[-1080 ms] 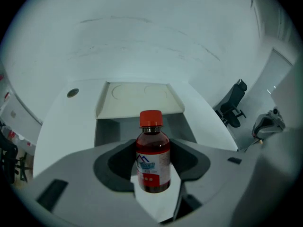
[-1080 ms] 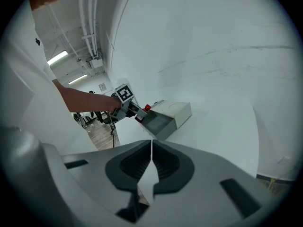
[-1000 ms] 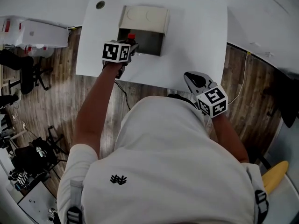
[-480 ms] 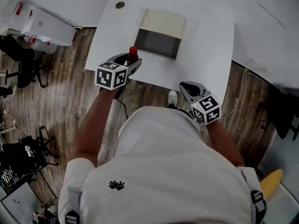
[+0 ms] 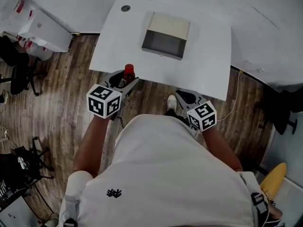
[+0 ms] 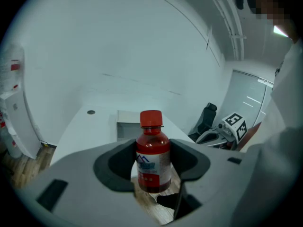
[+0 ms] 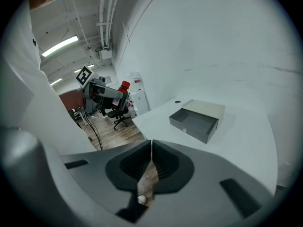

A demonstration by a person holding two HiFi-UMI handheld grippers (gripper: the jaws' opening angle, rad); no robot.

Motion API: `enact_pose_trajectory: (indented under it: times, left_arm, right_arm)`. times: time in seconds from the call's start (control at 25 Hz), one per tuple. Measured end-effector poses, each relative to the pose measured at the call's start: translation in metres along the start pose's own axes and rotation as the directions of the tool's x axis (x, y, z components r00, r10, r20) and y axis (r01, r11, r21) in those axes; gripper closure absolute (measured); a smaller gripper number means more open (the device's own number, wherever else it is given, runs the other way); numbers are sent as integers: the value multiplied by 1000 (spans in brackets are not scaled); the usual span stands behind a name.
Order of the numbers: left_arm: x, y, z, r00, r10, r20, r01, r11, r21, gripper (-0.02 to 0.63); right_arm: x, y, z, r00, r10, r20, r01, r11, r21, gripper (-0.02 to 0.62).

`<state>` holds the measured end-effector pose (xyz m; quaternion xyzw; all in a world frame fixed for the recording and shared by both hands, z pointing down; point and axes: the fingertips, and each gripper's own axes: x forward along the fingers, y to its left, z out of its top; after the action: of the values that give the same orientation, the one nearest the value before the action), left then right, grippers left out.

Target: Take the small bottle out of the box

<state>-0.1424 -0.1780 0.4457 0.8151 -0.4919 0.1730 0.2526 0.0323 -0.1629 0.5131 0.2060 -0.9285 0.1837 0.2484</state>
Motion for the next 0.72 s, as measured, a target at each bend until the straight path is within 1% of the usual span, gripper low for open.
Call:
enact_pose_trajectory:
  times: [0.12,0.32,0.52,0.72]
  left_arm:
    - [-24,-9,-12,1000,-22,13,22,1000,8,380]
    - [-57,-28,-32,998,-60,13,59,997,47,380]
    - [-80,-41,-42,996,-90,30,87,994,72,380]
    - [-94,-49,-47,992,-112,53,107,991,82,380]
  right_arm:
    - [1,19,-6,1000,-21,0,21,1000,5,586]
    - [-4,46,-14,998,-55,11,55,998,10,586]
    - [-8,63,-18,996,-89,19,88,996,9,586]
    - [-12,78,-20,995,-101,18,101,995,-6,586]
